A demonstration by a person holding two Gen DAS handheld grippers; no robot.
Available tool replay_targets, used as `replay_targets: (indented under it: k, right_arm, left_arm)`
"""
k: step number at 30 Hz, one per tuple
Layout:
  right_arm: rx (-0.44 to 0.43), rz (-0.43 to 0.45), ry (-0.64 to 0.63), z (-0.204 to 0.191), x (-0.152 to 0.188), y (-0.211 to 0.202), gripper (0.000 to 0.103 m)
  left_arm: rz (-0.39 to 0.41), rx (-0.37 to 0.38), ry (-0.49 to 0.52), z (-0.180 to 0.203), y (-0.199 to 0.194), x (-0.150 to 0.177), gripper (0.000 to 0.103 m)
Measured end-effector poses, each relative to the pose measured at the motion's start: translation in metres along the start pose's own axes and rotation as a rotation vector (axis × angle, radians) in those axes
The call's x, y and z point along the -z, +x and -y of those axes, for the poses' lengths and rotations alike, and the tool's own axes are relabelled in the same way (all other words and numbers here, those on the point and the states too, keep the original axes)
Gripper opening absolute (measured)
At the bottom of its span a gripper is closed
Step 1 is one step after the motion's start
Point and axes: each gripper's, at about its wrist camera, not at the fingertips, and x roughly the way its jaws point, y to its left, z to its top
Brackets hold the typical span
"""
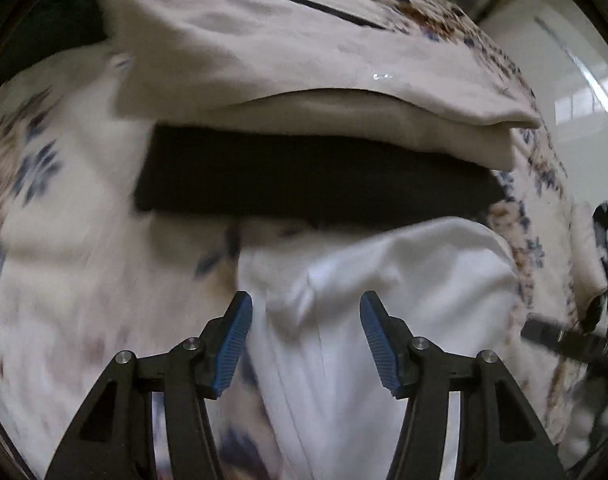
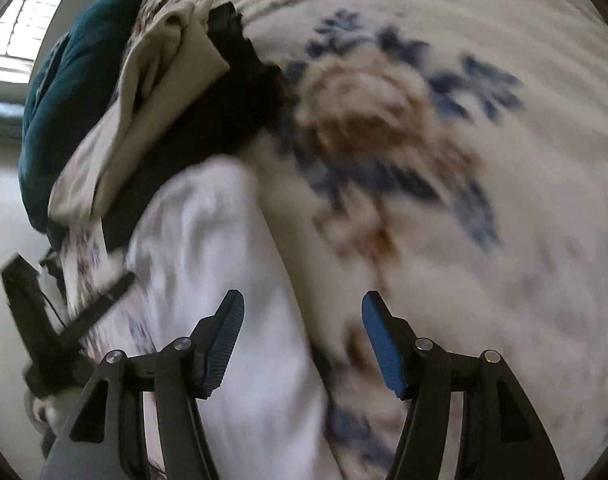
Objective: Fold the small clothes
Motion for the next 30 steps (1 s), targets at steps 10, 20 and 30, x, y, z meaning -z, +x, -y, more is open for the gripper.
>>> replay_targets:
  k: [10,20,30]
  right_arm:
    - [0.119,-0.013,-0.027,-0.024,-0.064,0.049,0.060]
    - [-0.125,-0.124,-0.051,-0.009,-0.061,0.050,0.062]
    - [-0.177,-0.005,-0.119,-0.044,-0.057,0.042,0.008]
  left_arm:
    - [-0.004,0.098,-0.094,-0.047,-0.008,-0.008,0.054]
    - [-0.033,0.307,-0.122,-0.046,0.008,0.020,0.052]
    - [0.093,0.244,0.028,-0.018,-0.021,0.017,0.006]
